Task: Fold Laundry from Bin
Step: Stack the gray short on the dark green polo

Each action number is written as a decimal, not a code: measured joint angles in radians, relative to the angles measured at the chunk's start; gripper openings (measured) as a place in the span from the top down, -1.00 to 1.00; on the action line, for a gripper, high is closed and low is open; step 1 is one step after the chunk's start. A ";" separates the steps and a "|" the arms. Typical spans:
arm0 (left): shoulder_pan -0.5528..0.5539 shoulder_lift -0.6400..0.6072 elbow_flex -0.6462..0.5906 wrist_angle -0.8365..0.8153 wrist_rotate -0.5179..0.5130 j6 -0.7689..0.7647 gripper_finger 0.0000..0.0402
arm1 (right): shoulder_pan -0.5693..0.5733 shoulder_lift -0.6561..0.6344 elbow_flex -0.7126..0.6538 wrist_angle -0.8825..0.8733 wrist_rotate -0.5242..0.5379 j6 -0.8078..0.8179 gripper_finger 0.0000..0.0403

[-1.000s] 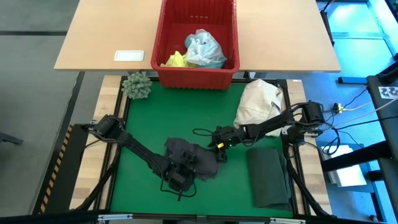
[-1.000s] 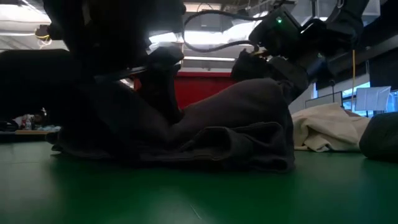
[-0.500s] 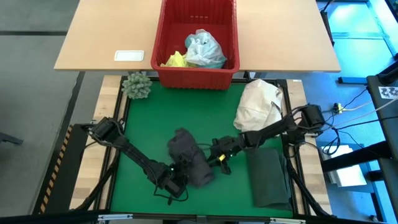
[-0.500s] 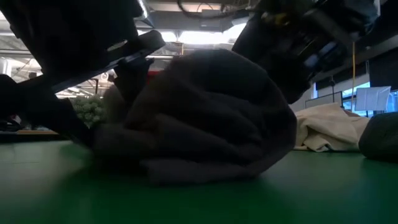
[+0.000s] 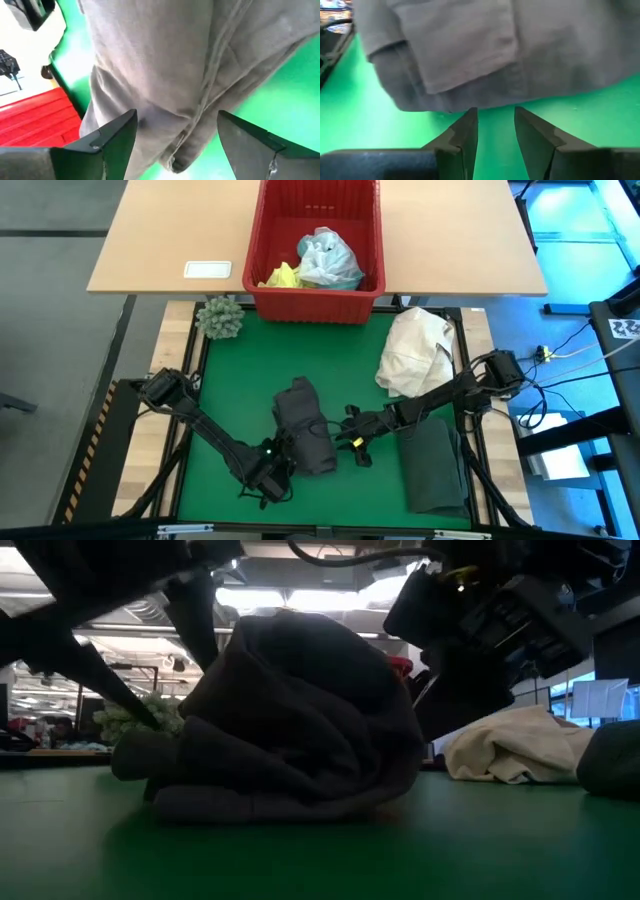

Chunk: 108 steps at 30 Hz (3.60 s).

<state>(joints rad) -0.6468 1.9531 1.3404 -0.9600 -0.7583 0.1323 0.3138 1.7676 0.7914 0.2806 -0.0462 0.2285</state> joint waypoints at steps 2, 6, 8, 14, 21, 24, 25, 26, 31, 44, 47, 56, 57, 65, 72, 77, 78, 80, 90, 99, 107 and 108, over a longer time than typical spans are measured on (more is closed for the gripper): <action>-0.006 -0.010 0.000 -0.009 0.004 -0.021 -0.33 | 0.000 0.000 0.000 -0.006 0.016 0.000 0.36; -0.014 -0.028 -0.012 -0.069 -0.019 -0.078 -0.33 | 0.000 0.000 0.000 -0.027 0.051 0.001 0.36; -0.017 -0.051 -0.033 -0.077 -0.020 -0.105 -0.33 | 0.000 0.000 0.000 -0.042 0.064 0.001 0.36; -0.024 -0.194 -0.181 0.066 -0.008 -0.149 -0.33 | 0.000 0.000 0.000 -0.053 0.082 0.002 0.36; -0.065 -0.424 -0.478 0.558 -0.007 0.079 -0.33 | 0.000 0.000 0.000 -0.053 0.106 -0.001 0.36; -0.059 -0.437 -0.596 0.735 0.057 0.200 -0.34 | 0.000 0.000 0.000 -0.052 0.120 -0.001 0.36; -0.054 -0.433 -0.622 0.781 0.074 0.242 -0.35 | 0.000 0.000 0.000 -0.052 0.128 -0.002 0.36; -0.048 -0.428 -0.641 0.835 0.080 0.286 -0.37 | 0.000 0.000 0.000 -0.051 0.135 -0.001 0.36; -0.024 -0.426 -0.616 0.968 0.045 0.470 -0.47 | 0.000 0.000 -0.001 -0.049 0.142 -0.001 0.36; 0.040 -0.355 -0.591 0.880 0.265 0.619 -0.83 | 0.000 0.000 -0.001 -0.045 0.152 -0.001 0.36; 0.047 -0.282 -0.591 0.907 0.250 0.684 -0.84 | 0.000 0.000 -0.001 -0.038 0.152 -0.001 0.36; 0.072 -0.153 -0.588 1.160 0.144 0.842 -0.84 | 0.000 0.026 -0.001 0.041 0.151 -0.001 0.36; 0.078 -0.146 -0.588 1.179 0.141 0.847 -0.84 | 0.000 0.038 -0.001 0.058 0.148 -0.001 0.36; 0.128 -0.139 -0.590 1.239 0.110 0.892 -0.85 | 0.000 0.121 0.044 0.087 0.110 0.000 0.36; 0.141 -0.138 -0.591 1.255 0.048 0.920 -0.85 | -0.001 0.131 0.085 0.057 0.099 -0.027 0.36; 0.111 -0.138 -0.592 1.254 -0.107 0.925 -0.85 | -0.001 0.131 0.094 0.012 0.098 -0.028 0.36; 0.104 -0.138 -0.592 1.254 -0.125 0.922 -0.85 | 0.000 0.131 0.094 0.007 0.098 -0.028 0.36; 0.092 -0.138 -0.592 1.254 -0.154 0.908 -0.85 | 0.000 0.131 0.094 0.006 0.098 -0.028 0.36; 0.071 -0.138 -0.592 1.255 -0.274 0.829 -0.85 | 0.000 0.131 0.094 0.002 0.098 -0.028 0.36; 0.070 -0.140 -0.593 1.227 -0.257 0.811 -0.85 | 0.002 -0.025 0.093 -0.271 0.205 -0.017 0.36; 0.070 -0.141 -0.594 1.228 -0.256 0.813 -0.85 | 0.000 -0.106 0.093 -0.158 0.417 -0.064 0.38; 0.070 -0.141 -0.594 1.229 -0.256 0.816 -0.85 | -0.008 -0.099 0.093 -0.118 0.418 -0.080 0.41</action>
<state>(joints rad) -0.5764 1.8122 0.7467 0.2689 -1.0143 0.9483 0.3057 1.6686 0.8845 0.1628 0.3719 0.1489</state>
